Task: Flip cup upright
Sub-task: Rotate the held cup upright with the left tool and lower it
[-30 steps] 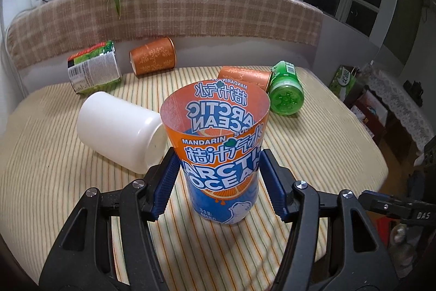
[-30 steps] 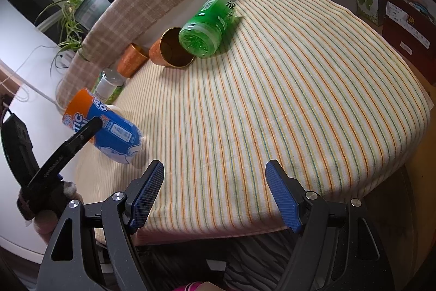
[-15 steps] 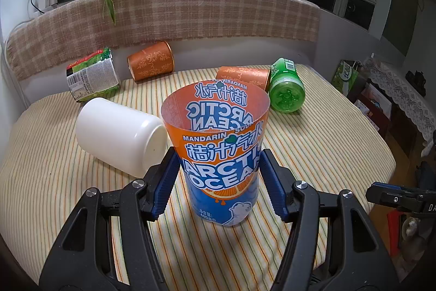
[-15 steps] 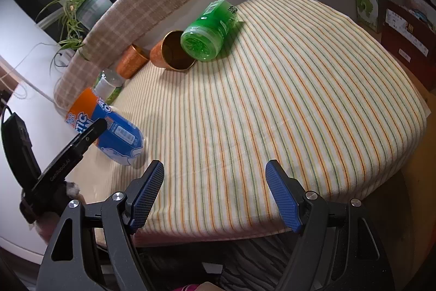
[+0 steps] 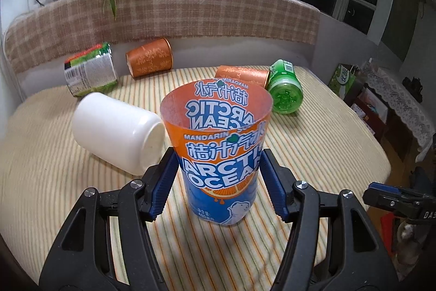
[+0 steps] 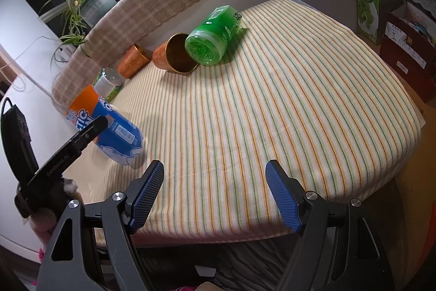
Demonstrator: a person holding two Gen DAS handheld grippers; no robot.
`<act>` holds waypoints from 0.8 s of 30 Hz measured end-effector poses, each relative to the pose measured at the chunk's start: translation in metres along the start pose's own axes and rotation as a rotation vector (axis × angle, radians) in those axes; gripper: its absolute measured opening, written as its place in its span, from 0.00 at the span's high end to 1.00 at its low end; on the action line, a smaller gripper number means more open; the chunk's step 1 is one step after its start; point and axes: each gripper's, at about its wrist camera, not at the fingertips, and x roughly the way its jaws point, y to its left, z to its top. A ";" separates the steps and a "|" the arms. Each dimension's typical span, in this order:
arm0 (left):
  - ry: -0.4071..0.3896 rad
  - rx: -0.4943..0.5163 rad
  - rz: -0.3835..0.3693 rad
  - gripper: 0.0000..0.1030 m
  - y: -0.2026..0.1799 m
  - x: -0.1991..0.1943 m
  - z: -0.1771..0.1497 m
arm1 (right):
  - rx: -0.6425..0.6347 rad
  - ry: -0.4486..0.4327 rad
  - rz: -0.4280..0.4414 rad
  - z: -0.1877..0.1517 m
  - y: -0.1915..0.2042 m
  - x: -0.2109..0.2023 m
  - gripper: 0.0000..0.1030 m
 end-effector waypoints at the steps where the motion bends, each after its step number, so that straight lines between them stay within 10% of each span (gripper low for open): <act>1: 0.006 -0.009 -0.010 0.40 0.001 0.001 0.000 | 0.000 0.000 0.001 0.000 0.000 0.000 0.25; 24: 0.052 -0.036 -0.049 0.35 0.005 0.005 -0.011 | -0.019 -0.001 0.007 -0.001 0.006 -0.001 0.25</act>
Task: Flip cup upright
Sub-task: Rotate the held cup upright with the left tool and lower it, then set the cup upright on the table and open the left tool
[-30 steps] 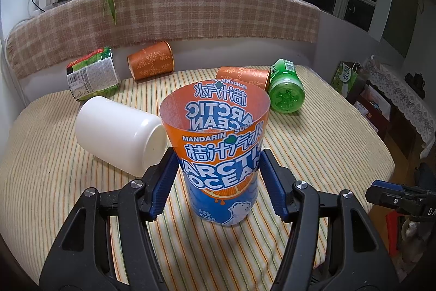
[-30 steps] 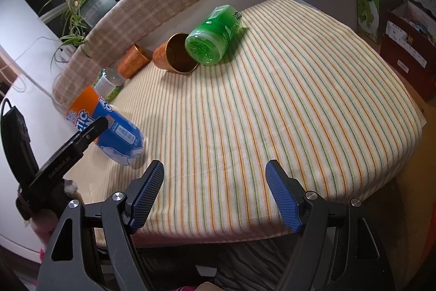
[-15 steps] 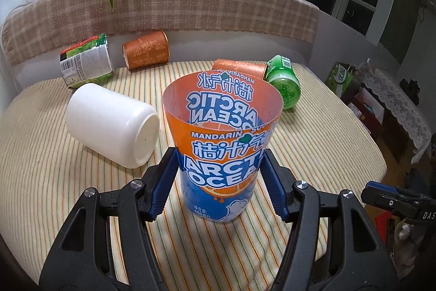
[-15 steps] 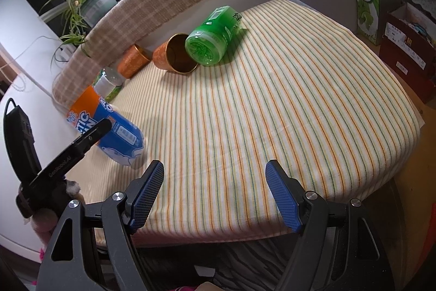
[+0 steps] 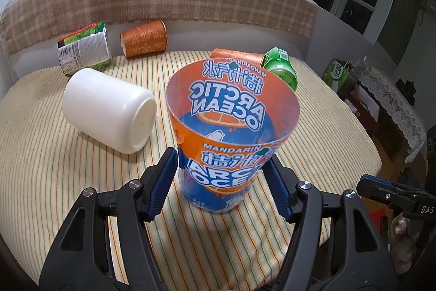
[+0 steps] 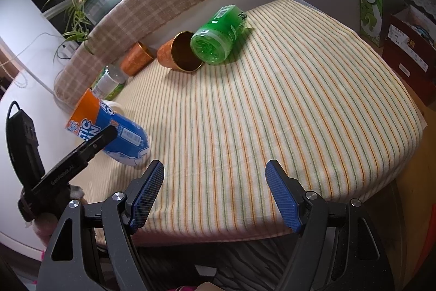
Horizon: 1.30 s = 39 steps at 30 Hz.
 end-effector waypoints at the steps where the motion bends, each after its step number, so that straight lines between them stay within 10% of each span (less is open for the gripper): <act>1: 0.001 0.000 0.001 0.31 0.000 0.000 -0.001 | -0.003 0.000 0.000 0.000 0.001 0.000 0.25; 25: 0.002 -0.007 0.048 0.23 0.017 -0.029 -0.033 | -0.145 -0.088 -0.024 0.001 0.036 -0.010 0.25; 39: -0.273 -0.043 0.191 0.15 0.027 -0.107 -0.026 | -0.322 -0.293 -0.039 0.000 0.079 -0.031 0.22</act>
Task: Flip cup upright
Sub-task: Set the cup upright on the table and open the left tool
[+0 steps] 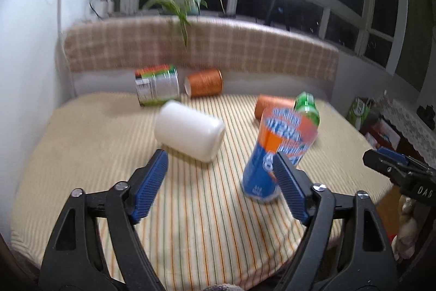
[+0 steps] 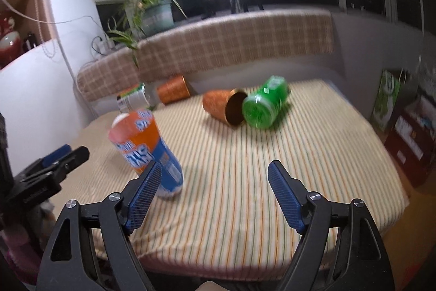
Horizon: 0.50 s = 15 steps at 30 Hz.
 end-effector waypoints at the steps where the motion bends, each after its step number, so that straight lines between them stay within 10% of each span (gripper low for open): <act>1: -0.023 0.003 0.007 0.11 -0.001 -0.005 0.002 | -0.012 -0.022 -0.006 0.001 0.003 -0.003 0.22; 15: -0.226 0.037 0.070 0.00 -0.014 -0.056 0.018 | -0.093 -0.270 -0.097 0.003 0.028 -0.032 0.00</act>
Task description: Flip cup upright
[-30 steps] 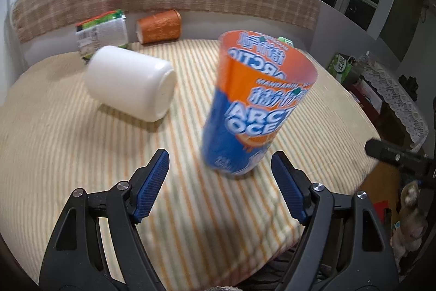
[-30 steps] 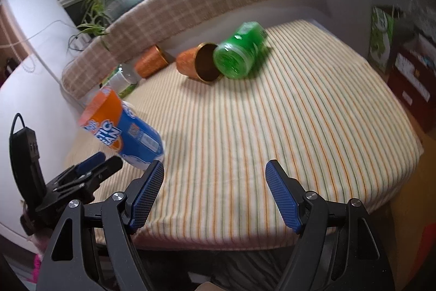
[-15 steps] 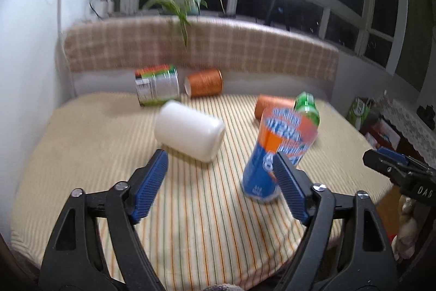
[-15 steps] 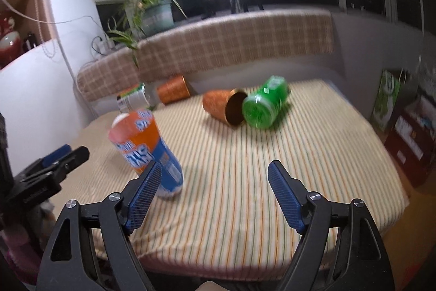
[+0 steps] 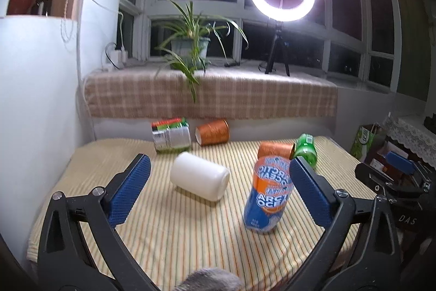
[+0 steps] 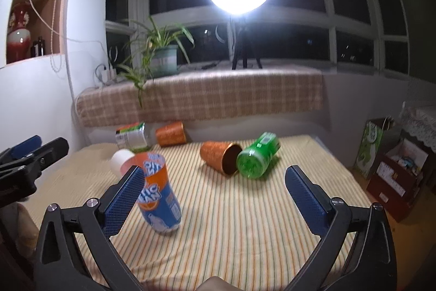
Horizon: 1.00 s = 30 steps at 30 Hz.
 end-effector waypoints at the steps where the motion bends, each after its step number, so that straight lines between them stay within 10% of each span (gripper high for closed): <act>1: -0.005 0.002 0.004 0.00 0.000 -0.001 0.001 | -0.005 -0.013 -0.004 0.000 0.001 -0.001 0.00; 30: 0.008 0.002 0.027 0.00 0.002 0.003 0.001 | 0.009 0.045 0.004 -0.004 0.002 0.011 0.00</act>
